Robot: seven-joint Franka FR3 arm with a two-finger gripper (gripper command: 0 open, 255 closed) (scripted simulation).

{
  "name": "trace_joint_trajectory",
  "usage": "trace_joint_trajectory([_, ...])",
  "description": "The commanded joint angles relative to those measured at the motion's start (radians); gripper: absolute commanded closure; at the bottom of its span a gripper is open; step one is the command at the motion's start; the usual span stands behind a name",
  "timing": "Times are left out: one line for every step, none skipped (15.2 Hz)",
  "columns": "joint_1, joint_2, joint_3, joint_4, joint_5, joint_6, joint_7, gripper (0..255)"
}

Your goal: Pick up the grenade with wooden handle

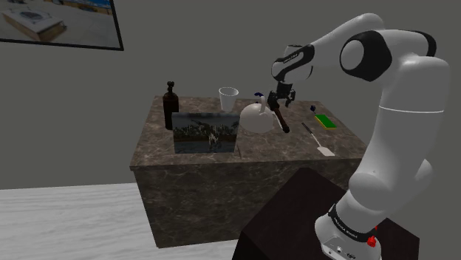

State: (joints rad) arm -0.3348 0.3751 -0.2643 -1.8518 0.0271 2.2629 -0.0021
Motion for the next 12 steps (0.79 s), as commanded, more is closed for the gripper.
trace_joint_trajectory([-0.025, 0.067, -0.006, 0.059, 0.019, 0.002, -0.002, 0])
trace_joint_trajectory([-0.025, 0.069, -0.006, 0.060, 0.020, 0.002, -0.002, 0])
trace_joint_trajectory([-0.026, 0.076, -0.004, 0.056, 0.021, 0.013, -0.003, 0])
trace_joint_trajectory([-0.027, 0.083, -0.003, 0.053, 0.024, 0.023, -0.003, 0])
trace_joint_trajectory([-0.028, 0.091, -0.002, 0.050, 0.026, 0.034, -0.004, 0])
trace_joint_trajectory([-0.029, 0.099, -0.001, 0.047, 0.028, 0.044, -0.005, 0])
trace_joint_trajectory([-0.030, 0.106, 0.001, 0.044, 0.030, 0.055, -0.005, 0])
trace_joint_trajectory([-0.031, 0.114, 0.002, 0.042, 0.032, 0.065, -0.006, 0])
trace_joint_trajectory([-0.033, 0.127, 0.004, 0.039, 0.035, 0.081, -0.007, 0])
trace_joint_trajectory([-0.033, 0.127, 0.004, 0.039, 0.035, 0.081, -0.007, 0])
trace_joint_trajectory([-0.033, 0.127, 0.004, 0.039, 0.035, 0.081, -0.007, 0])
trace_joint_trajectory([-0.033, 0.127, 0.004, 0.038, 0.035, 0.081, -0.007, 255])
